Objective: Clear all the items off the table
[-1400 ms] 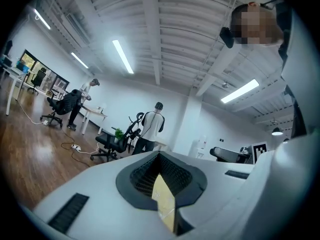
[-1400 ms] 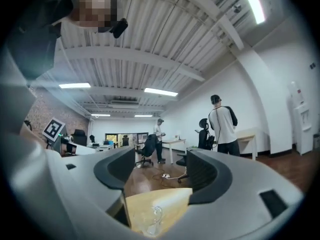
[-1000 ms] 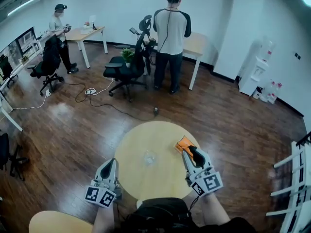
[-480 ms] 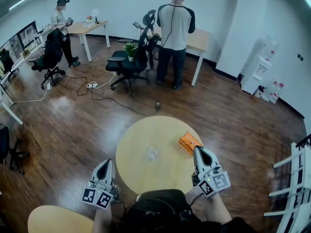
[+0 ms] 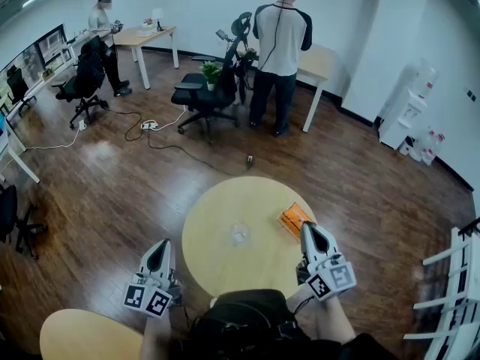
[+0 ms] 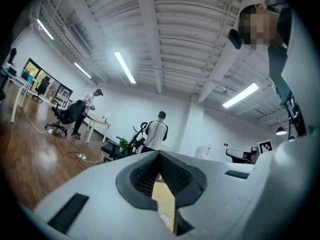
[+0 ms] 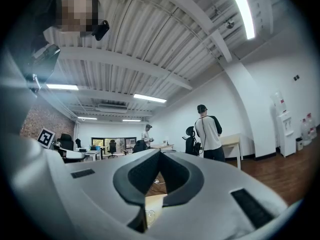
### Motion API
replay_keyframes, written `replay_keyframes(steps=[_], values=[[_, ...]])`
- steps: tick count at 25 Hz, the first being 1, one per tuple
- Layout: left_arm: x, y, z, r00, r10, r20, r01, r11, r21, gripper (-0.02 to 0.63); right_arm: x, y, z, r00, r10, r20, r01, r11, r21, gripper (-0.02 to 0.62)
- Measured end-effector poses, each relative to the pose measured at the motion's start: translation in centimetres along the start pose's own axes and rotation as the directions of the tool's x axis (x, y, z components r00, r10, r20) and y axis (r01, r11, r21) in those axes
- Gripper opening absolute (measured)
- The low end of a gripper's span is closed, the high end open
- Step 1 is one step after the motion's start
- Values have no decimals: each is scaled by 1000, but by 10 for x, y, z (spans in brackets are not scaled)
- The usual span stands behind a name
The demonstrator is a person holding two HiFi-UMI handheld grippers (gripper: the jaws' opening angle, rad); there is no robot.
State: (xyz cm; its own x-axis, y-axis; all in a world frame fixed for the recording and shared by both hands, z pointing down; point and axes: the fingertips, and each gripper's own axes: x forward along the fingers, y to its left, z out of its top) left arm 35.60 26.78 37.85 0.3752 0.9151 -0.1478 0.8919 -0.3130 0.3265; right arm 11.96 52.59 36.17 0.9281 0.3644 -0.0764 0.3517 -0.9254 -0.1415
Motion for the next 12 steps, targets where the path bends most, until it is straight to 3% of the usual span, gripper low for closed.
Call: replay_keyframes(steps=[12], values=[[9, 5, 3, 1000, 6, -7, -6, 1000, 12, 2, 18, -3, 23, 999, 18, 38, -18, 1000, -16, 2]])
